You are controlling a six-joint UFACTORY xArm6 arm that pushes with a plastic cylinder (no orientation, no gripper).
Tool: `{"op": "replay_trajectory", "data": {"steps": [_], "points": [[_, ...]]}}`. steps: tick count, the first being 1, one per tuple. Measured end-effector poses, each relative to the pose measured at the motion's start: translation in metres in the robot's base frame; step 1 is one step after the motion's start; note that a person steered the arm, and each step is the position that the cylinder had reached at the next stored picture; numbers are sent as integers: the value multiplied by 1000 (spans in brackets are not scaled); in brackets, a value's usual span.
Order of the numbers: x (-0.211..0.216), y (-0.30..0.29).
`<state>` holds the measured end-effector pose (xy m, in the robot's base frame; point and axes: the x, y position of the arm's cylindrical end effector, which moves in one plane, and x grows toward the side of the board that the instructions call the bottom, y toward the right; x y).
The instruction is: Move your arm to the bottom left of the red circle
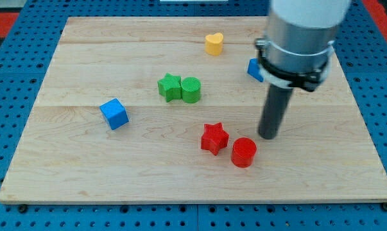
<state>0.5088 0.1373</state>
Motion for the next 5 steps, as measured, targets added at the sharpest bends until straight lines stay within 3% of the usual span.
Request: {"op": "replay_trajectory", "data": {"steps": [1, 2, 3, 5], "points": [[53, 23], [110, -2], [108, -59], [74, -98]]}}
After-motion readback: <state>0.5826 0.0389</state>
